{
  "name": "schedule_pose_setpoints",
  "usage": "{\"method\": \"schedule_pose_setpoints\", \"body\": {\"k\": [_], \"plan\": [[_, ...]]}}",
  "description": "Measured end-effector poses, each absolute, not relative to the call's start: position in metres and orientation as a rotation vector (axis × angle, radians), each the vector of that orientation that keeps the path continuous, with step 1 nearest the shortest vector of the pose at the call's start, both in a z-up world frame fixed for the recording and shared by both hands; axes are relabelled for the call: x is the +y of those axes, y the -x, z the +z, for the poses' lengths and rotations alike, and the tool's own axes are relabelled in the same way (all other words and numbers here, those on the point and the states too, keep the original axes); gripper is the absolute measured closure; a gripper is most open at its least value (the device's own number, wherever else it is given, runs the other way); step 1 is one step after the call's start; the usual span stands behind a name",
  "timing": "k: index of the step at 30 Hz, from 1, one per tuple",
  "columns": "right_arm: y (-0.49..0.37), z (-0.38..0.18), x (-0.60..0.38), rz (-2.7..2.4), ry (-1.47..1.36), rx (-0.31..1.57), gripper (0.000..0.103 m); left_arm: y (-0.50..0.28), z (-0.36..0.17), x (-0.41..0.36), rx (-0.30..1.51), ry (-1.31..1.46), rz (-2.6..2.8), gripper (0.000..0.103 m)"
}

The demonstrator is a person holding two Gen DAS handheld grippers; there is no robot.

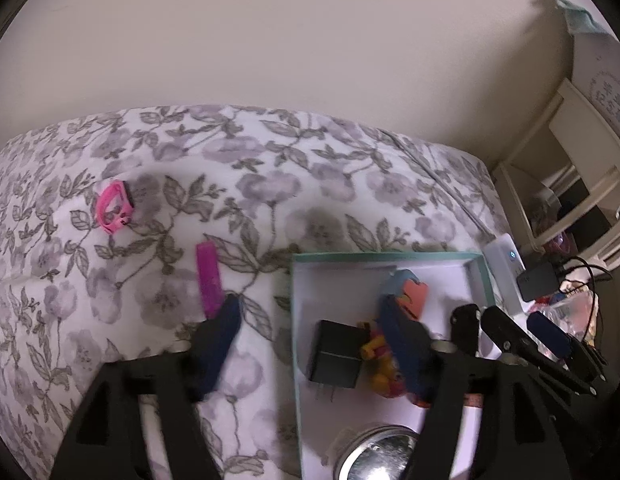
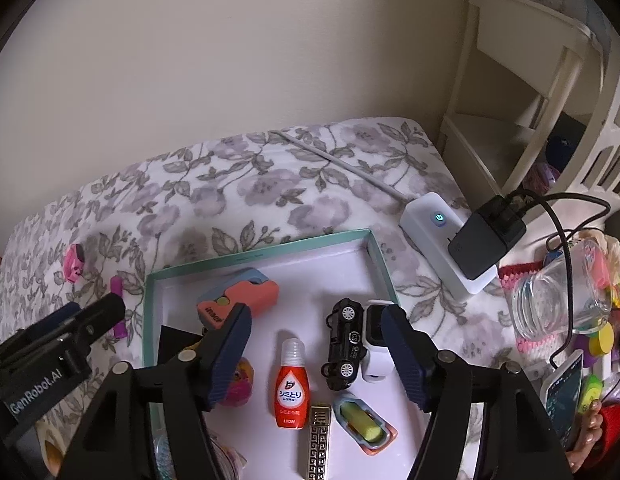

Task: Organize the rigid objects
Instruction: 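Move the left tool to the pink band while the right tool approaches the purple lighter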

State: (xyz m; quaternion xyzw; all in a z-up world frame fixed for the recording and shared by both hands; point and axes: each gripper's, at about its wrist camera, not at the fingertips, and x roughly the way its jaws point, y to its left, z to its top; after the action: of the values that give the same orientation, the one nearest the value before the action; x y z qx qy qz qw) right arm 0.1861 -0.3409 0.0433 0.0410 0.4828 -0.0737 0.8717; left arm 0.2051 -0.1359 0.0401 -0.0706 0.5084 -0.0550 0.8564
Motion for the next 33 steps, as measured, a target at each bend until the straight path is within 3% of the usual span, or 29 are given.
{"method": "schedule_pose_setpoints", "body": {"k": [2, 6, 9, 11, 13, 33], "plan": [[-0.187, 0.043, -0.337, -0.149, -0.078, 1.006, 0.02, -0.206, 0.04, -0.131, 1.058, 0.154, -0.101, 0.018], [-0.187, 0.042, -0.331, -0.14, -0.061, 0.999, 0.02, -0.207, 0.04, -0.12, 1.043, 0.151, -0.066, 0.016], [-0.188, 0.042, -0.324, -0.128, -0.049, 0.994, 0.018, -0.208, 0.041, -0.111, 1.026, 0.153, -0.035, 0.005], [-0.189, 0.041, -0.318, -0.123, -0.037, 0.993, 0.008, -0.209, 0.041, -0.104, 1.013, 0.148, -0.008, 0.005], [-0.191, 0.039, -0.313, -0.12, -0.023, 0.994, 0.004, -0.21, 0.043, -0.097, 1.001, 0.149, 0.015, 0.005], [-0.197, 0.029, -0.226, 0.028, 0.052, 0.989, 0.003, -0.21, 0.048, 0.028, 0.972, 0.262, 0.191, 0.005]]}}
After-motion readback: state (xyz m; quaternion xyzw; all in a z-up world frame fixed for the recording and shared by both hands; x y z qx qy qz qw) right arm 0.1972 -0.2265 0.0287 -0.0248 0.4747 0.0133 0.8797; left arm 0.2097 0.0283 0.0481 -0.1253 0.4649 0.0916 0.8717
